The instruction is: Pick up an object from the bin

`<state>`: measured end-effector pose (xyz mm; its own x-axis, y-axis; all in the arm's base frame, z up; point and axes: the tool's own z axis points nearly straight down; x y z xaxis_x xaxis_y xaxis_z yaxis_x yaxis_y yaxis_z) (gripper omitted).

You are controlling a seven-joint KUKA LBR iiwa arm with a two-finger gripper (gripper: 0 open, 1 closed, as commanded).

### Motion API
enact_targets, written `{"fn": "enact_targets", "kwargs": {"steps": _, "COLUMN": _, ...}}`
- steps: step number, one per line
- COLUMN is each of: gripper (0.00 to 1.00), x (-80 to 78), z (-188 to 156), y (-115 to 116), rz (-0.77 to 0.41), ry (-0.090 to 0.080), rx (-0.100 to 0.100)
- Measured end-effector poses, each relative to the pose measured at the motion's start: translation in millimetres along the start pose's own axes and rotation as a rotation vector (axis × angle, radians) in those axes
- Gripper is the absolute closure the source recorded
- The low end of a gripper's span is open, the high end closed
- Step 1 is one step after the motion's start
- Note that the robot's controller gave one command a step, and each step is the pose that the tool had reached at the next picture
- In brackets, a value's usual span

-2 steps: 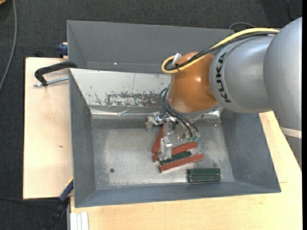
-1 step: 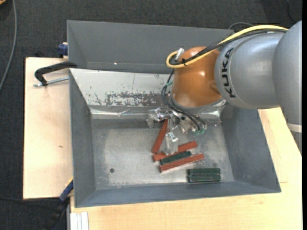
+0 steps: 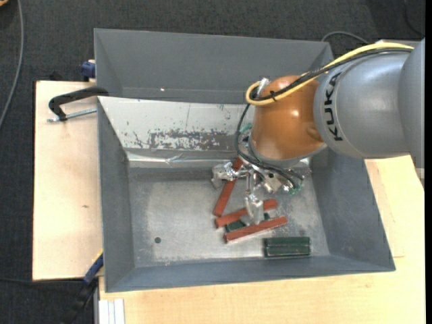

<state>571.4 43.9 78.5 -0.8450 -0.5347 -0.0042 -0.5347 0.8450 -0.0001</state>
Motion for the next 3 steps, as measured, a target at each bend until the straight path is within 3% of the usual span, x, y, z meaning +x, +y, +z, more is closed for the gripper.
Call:
{"fn": "enact_targets", "kwargs": {"steps": 1, "gripper": 1.0, "x": -19.8, "z": 2.3, "y": 25.5, "rz": -0.121, "ry": -0.001, "rx": 0.0}}
{"fn": "enact_targets", "kwargs": {"steps": 2, "gripper": 0.0, "x": -20.1, "z": 2.0, "y": 25.4, "rz": -0.121, "ry": -0.001, "rx": 0.0}}
{"fn": "enact_targets", "kwargs": {"steps": 3, "gripper": 1.0, "x": -20.0, "z": 2.0, "y": 25.2, "rz": -0.121, "ry": -0.001, "rx": 0.0}}
